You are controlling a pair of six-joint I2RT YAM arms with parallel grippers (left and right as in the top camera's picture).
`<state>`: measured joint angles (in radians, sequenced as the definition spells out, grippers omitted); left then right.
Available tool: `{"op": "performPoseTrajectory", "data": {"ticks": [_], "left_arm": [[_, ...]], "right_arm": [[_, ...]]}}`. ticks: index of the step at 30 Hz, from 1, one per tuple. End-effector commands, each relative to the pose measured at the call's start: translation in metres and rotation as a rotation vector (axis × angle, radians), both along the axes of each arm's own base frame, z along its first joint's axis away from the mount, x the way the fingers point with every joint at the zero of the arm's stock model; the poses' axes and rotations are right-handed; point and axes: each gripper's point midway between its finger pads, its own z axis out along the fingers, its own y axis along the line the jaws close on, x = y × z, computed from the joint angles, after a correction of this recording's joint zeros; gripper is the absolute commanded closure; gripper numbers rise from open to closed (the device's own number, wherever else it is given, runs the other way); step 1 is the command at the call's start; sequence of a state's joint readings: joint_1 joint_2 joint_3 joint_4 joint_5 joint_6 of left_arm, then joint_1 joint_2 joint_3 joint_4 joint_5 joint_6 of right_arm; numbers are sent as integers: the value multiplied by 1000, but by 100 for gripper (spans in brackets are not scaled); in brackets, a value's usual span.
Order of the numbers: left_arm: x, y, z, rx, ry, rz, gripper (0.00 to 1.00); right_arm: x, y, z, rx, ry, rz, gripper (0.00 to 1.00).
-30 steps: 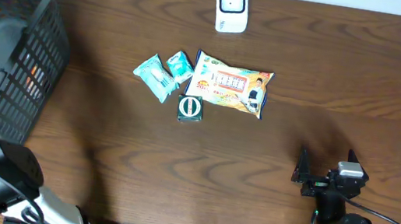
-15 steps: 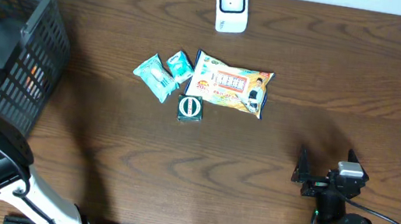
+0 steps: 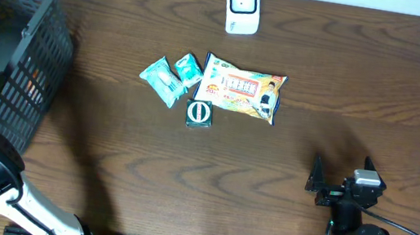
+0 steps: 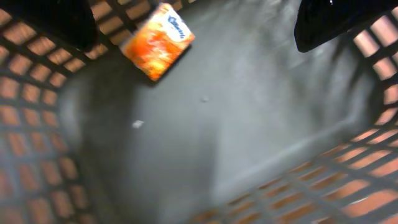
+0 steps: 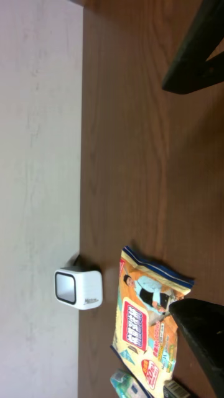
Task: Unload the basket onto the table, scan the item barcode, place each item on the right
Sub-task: 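Grasp the small orange tissue pack in the basket with left gripper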
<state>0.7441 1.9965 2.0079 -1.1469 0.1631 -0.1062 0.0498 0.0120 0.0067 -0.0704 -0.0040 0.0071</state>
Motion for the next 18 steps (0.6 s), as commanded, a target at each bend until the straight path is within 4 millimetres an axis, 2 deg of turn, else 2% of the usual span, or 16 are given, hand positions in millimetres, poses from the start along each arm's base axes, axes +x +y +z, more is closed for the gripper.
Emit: {"op": "performPoseTrajectory", "data": {"ticks": [1,8,15,18], "left_arm": [[12,-15,-11,-51,-28,-154,0],[13,-24,-35,-120,-29,-242,0],[22,-53,-54,-255,-100,-413,0],[20,-57,-60,-272,-97,-431,0]], "right_arm": [[0,-1,0,-4,0,-5,1],[0,-1,0,-4,0,-4,1],[0,-1,0,-4,0,-4,1],[0,-1,0,-4,0,-5,1]]}}
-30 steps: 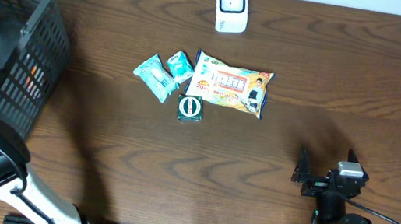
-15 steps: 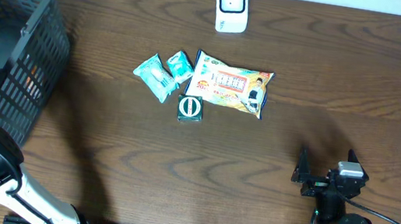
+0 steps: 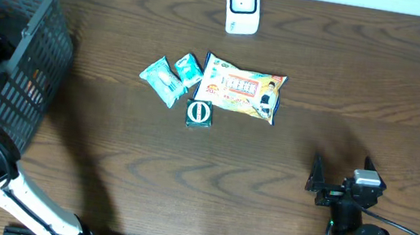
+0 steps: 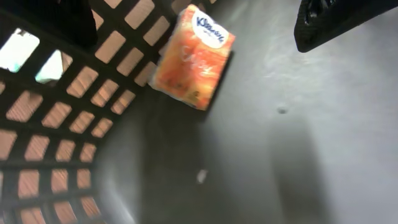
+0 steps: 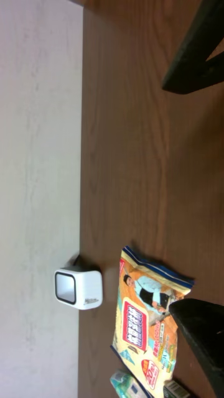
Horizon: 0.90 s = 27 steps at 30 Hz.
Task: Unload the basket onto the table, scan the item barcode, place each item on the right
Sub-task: 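Grasp the small orange tissue pack in the basket with left gripper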
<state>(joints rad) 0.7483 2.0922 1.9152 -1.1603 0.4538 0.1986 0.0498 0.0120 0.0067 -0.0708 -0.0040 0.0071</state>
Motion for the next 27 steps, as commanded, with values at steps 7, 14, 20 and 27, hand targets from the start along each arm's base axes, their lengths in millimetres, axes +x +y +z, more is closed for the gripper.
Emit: {"op": "performPoseTrajectory", "data": {"ticks": [7,14,20,27], "left_arm": [[-4,-14,-19,-64,-15,-71,0],[-13,-18,-40,-81,27,-68,1],[-16,-19,-55,-79,35,-67,1],[-25,-18,-79,-56,72,-63,10]], "right_arm": [[0,-1,0,-4,0,-5,1],[0,-1,0,-4,0,-4,1],[0,-1,0,-4,0,-4,1],[0,-1,0,-4,0,-5,1]]}}
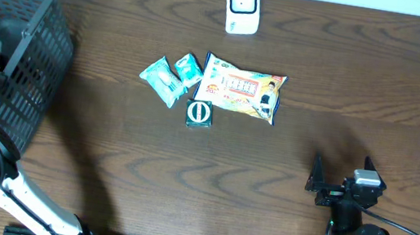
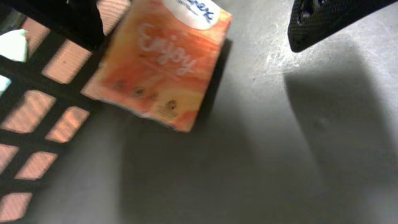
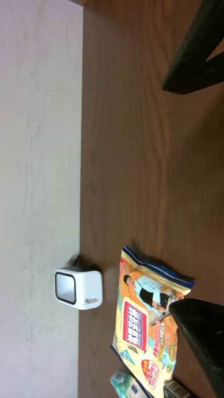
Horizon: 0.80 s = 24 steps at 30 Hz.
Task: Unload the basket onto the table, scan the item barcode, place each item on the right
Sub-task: 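Grasp the small orange tissue pack in the basket with left gripper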
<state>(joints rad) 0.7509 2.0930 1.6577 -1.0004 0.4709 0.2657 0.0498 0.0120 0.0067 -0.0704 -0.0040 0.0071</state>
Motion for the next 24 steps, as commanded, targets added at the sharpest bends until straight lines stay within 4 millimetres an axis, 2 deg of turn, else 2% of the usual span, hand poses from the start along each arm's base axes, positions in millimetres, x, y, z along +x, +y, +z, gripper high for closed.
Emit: {"op": "performPoseTrajectory", "data": {"ticks": [1,5,11,14,17,21,22,24], "left_arm": [[-7,1,-15,3,26,-3,12],[-7,1,-20,7,22,-3,14],[-7,1,-26,13,15,-3,36],[-6,1,-28,13,15,3,42],[-6,2,-28,9,17,22,64],[-5,3,-27,-1,25,62,87],[-4,4,-24,-1,23,72,92],[2,9,-16,-1,17,120,92]], "right_arm": [[0,-1,0,-4,0,-5,1],[0,-1,0,-4,0,-5,1],[0,-1,0,-4,0,-4,1],[0,-1,0,-4,0,-5,1],[0,-1,0,-4,0,-5,1],[0,-1,0,-4,0,-4,1],[0,-1,0,-4,0,-5,1],[0,-1,0,-4,0,-5,1]]}}
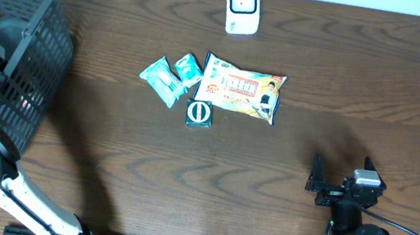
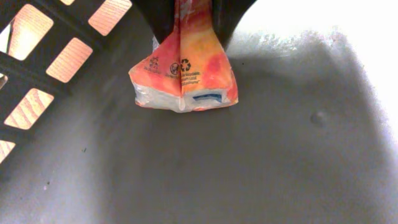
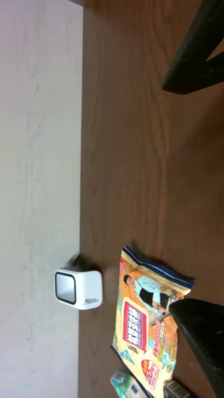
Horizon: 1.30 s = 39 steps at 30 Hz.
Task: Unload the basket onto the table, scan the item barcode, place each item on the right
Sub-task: 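Grasp the small orange tissue pack in the basket with left gripper, then carry the orange tissue pack to the scanner and set it down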
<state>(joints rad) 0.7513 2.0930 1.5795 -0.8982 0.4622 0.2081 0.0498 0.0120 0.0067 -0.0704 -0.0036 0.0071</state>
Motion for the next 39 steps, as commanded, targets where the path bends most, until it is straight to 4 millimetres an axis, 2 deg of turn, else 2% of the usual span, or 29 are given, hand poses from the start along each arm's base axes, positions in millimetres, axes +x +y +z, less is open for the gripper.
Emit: {"op": "performPoseTrajectory", "data": {"ticks": [1,4,8,14,15,19,21,24,26,29,35,39], "left_arm": [[6,10,9,-5,7,100,93],[16,20,36,14,-33,179,92],[31,34,92,69,-141,270,92],[45,47,203,149,-405,454,92],[44,46,231,152,-473,503,93],[41,33,300,113,-663,573,92],[41,15,335,83,-769,525,92],[44,-16,370,27,-880,423,93],[51,-42,384,-37,-920,352,92],[65,-85,386,-113,-923,236,93],[82,-188,362,-125,-851,-74,92],[82,-241,340,-93,-767,-180,93]], "right_arm": [[0,-1,0,-4,0,-4,1],[0,-1,0,-4,0,-4,1],[0,-1,0,-4,0,-4,1],[0,-1,0,-4,0,-4,1],[0,-1,0,-4,0,-4,1],[0,-1,0,-4,0,-4,1],[0,-1,0,-4,0,-4,1],[0,-1,0,-4,0,-4,1],[0,-1,0,-4,0,-4,1],[0,-1,0,-4,0,-4,1],[0,-1,0,-4,0,-4,1],[0,-1,0,-4,0,-4,1]]}}
